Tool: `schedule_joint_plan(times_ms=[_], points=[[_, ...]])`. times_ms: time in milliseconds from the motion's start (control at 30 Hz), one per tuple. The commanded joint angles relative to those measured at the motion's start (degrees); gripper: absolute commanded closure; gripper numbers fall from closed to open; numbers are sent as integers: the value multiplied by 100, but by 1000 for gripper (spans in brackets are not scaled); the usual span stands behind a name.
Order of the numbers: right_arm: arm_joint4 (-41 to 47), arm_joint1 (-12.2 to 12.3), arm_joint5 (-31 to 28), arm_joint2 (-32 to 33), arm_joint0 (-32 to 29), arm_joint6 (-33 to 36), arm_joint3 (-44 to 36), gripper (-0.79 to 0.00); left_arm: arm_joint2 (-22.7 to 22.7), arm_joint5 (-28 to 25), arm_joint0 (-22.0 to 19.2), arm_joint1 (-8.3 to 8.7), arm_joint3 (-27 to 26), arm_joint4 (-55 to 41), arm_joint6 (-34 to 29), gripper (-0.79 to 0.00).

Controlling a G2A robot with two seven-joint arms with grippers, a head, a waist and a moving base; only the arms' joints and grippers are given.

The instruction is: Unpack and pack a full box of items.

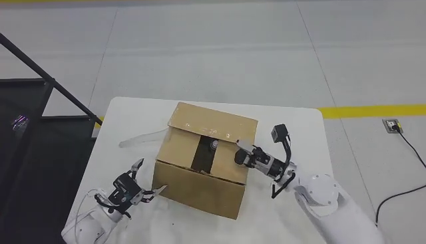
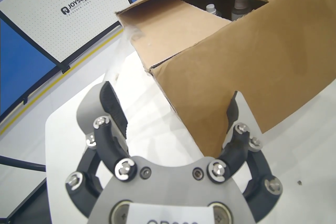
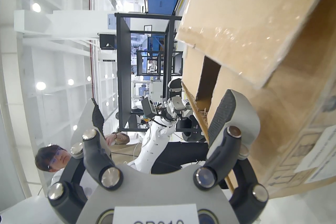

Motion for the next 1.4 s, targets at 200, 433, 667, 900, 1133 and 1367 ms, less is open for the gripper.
schedule_joint_plan(times_ms=[200,433,667,900,1133,1367], points=[[-119,-207,-592,-71,395,-1097,286,-785,3,37,27,29,1,-101,54,-785],[401,-504,-854,-345,1346,-1160,1393,-785,29,147,23,46,11,-176,62,-785],[271,-940,-1144,-907,2301,-1768,2883,-785,62,192,40,65,30,-230,120,-785],[164,-1357,-1027,-1367,2897,-1949,4143,-785,48,162,100,94,32,-288,198,-785],[-7,-1624,-1129,-1512,3151,-2041,4923,-785,95,113,145,128,-22,-159,196,-785],[-83,-1733,-1758,-1372,3174,-2237,5144,-785,-8,294,217,145,-115,-389,363,-785]])
